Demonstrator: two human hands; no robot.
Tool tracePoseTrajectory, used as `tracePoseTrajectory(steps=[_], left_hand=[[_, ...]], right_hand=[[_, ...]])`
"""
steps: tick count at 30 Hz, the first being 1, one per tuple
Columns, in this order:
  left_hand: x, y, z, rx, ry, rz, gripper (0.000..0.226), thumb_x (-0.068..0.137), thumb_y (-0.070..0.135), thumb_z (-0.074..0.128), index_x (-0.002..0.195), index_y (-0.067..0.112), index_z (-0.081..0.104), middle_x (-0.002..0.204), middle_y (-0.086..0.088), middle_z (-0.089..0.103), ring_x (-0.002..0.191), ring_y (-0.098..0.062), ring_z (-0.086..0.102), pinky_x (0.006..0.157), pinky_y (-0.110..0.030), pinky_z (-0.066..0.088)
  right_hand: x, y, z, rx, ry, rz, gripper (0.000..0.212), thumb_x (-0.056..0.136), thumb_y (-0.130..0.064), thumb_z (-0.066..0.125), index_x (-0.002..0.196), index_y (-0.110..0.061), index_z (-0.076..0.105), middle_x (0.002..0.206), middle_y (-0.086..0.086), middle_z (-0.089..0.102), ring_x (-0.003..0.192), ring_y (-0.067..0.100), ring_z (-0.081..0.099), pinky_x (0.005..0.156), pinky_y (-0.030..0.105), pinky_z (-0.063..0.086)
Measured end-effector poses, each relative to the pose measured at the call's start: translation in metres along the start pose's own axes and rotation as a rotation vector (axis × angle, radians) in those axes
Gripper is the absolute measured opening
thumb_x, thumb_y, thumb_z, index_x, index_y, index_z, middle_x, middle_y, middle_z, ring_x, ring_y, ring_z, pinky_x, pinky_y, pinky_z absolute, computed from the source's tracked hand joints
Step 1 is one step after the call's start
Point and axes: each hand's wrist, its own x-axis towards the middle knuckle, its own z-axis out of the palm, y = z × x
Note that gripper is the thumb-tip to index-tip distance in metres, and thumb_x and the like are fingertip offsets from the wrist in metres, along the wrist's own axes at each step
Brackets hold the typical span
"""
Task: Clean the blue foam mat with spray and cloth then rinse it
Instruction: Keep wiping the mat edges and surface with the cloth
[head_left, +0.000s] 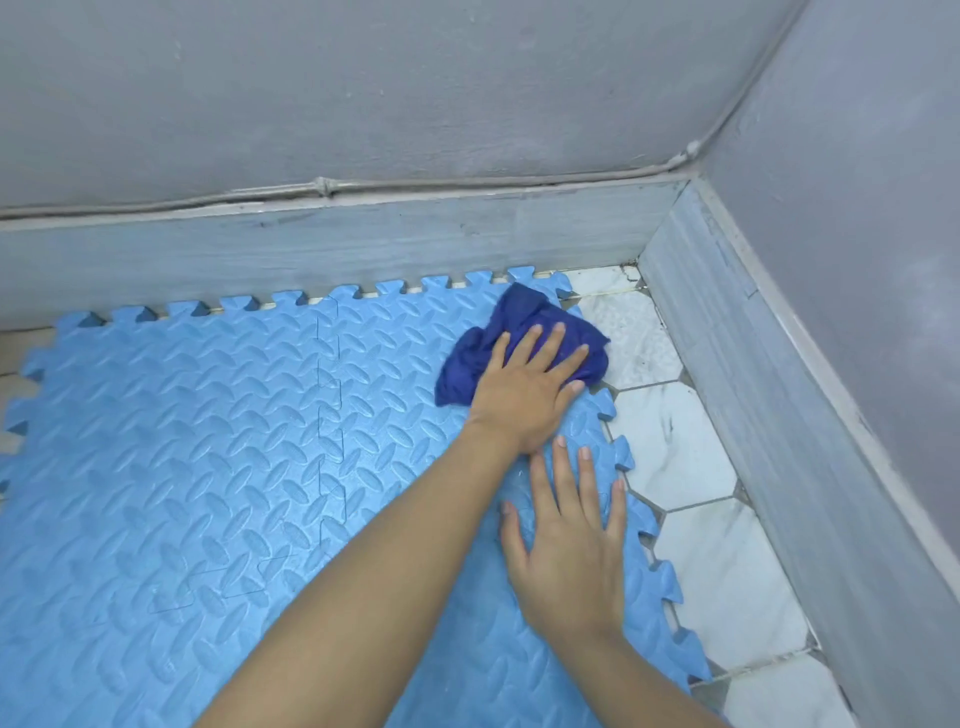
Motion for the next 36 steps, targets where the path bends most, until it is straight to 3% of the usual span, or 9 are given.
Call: tracePoseTrajectory(steps=[2,6,13,17,22,25,27,32,36], left_hand=[[0.01,-0.012,-0.006,-0.035,-0.011,-0.012,0.051,0.102,0.047,0.016,0.152,0.037,0.009,0.162,0.007,0.001,0.149,-0.015,-0.001,0.119,-0.042,-0.004],[-0.011,-0.11,-0.017,-0.086,0.099,-0.308,0.053,0.102,0.045,0.018,0.153,0.031,0.011,0.163,0.003,0.002,0.15,-0.019,0.001,0.119,-0.043,0.0],[-0.19,-0.285,-0.023,-0.03,0.189,-0.856,0.051,0.104,0.034,0.025,0.149,0.01,0.03,0.16,-0.014,0.016,0.145,-0.039,0.015,0.112,-0.062,0.016],[-0.222,-0.231,-0.004,-0.008,0.17,-0.862,0.051,0.104,0.032,0.025,0.142,0.002,0.04,0.16,-0.012,0.018,0.145,-0.037,0.017,0.114,-0.059,0.015],[-0.225,-0.075,0.024,-0.008,0.13,-0.394,0.057,0.098,0.046,0.014,0.151,0.028,0.026,0.16,0.001,0.018,0.148,-0.023,0.014,0.119,-0.044,0.008],[-0.248,-0.043,0.035,-0.039,0.097,-0.243,0.052,0.1,0.044,0.018,0.151,0.035,0.02,0.16,0.007,0.015,0.148,-0.017,0.011,0.119,-0.038,0.002],[-0.269,-0.064,0.036,-0.049,0.124,-0.33,0.053,0.1,0.046,0.017,0.151,0.036,0.018,0.16,0.008,0.013,0.149,-0.015,0.01,0.12,-0.037,0.0],[-0.363,-0.165,0.022,-0.175,0.152,-1.005,0.052,0.103,0.037,0.022,0.153,0.027,0.013,0.163,-0.002,0.005,0.149,-0.023,0.003,0.119,-0.052,0.004],[-0.383,-0.157,0.017,-0.21,0.075,-0.993,0.051,0.103,0.037,0.021,0.15,0.018,0.031,0.163,0.001,0.001,0.149,-0.026,-0.001,0.118,-0.054,0.001]], right_hand=[[0.0,0.001,-0.001,0.003,-0.001,-0.002,0.064,0.094,-0.051,0.032,0.151,-0.021,0.035,0.159,0.002,0.029,0.15,0.022,0.02,0.118,0.055,0.016],[0.0,0.002,-0.002,0.012,-0.012,-0.018,0.063,0.095,-0.051,0.031,0.151,-0.022,0.033,0.16,0.0,0.027,0.15,0.021,0.018,0.119,0.055,0.015],[0.001,0.002,-0.004,0.041,-0.016,-0.045,0.062,0.096,-0.05,0.033,0.151,-0.022,0.034,0.159,0.0,0.03,0.149,0.022,0.021,0.119,0.055,0.013],[0.002,0.002,-0.004,0.063,-0.01,-0.017,0.06,0.097,-0.049,0.033,0.15,-0.023,0.035,0.159,0.0,0.031,0.149,0.022,0.022,0.12,0.054,0.012],[0.0,0.002,-0.005,0.083,-0.013,-0.001,0.058,0.098,-0.048,0.029,0.15,-0.024,0.035,0.158,0.001,0.032,0.149,0.022,0.022,0.12,0.052,0.011],[0.0,-0.001,-0.004,0.11,0.007,0.012,0.056,0.099,-0.046,0.028,0.15,-0.025,0.035,0.159,0.0,0.031,0.149,0.021,0.021,0.12,0.052,0.011],[0.0,0.0,-0.002,0.117,0.004,0.004,0.055,0.099,-0.045,0.026,0.151,-0.026,0.033,0.16,-0.001,0.029,0.15,0.02,0.019,0.12,0.052,0.008],[-0.002,0.0,-0.002,0.094,-0.042,-0.008,0.055,0.102,-0.044,0.019,0.154,-0.026,0.023,0.162,0.0,0.021,0.151,0.021,0.012,0.12,0.053,0.002],[0.002,0.008,-0.012,0.186,-0.169,-0.082,0.057,0.103,-0.035,0.032,0.155,-0.021,0.016,0.164,0.001,0.009,0.152,0.022,0.002,0.119,0.049,-0.006]])
